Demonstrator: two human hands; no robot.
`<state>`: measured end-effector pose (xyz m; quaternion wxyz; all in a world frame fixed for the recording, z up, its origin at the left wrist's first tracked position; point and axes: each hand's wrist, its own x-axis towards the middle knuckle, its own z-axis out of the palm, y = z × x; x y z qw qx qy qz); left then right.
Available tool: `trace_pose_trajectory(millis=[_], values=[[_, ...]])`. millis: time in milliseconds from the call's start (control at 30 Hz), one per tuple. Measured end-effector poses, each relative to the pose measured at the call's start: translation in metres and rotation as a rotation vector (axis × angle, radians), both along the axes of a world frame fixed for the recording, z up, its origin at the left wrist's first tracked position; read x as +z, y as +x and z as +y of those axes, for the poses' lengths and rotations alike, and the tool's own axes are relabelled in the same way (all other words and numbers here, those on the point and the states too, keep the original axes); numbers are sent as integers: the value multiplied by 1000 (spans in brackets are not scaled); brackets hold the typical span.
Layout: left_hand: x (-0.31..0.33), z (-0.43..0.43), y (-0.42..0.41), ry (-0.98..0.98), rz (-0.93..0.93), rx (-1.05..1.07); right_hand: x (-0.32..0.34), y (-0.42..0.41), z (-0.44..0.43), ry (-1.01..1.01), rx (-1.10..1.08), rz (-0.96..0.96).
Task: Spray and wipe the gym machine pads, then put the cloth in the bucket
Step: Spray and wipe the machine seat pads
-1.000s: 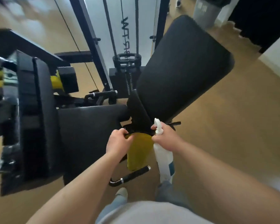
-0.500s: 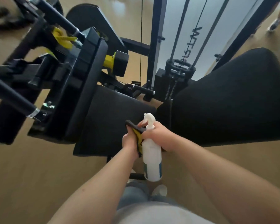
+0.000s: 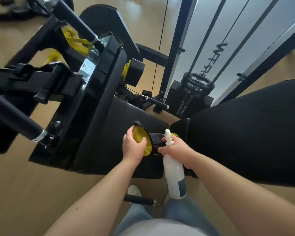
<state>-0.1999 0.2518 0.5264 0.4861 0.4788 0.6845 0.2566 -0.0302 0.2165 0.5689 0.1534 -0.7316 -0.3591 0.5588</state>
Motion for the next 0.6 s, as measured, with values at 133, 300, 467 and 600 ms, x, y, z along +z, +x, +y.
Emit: trace_pose_trajectory(millis=[133,300,467,600], values=[[-20,15,-13,279,309,-190,-28,8,25,-85,80,-19],[-63,29,-16,89,544,-296,-72,8,70,-126,120,14],[-80,27,16,-174,83,-126,-107,0,96,-153,329,25],[-102,36,38,-249,-102,36,-129,-1,112,-153,483,63]])
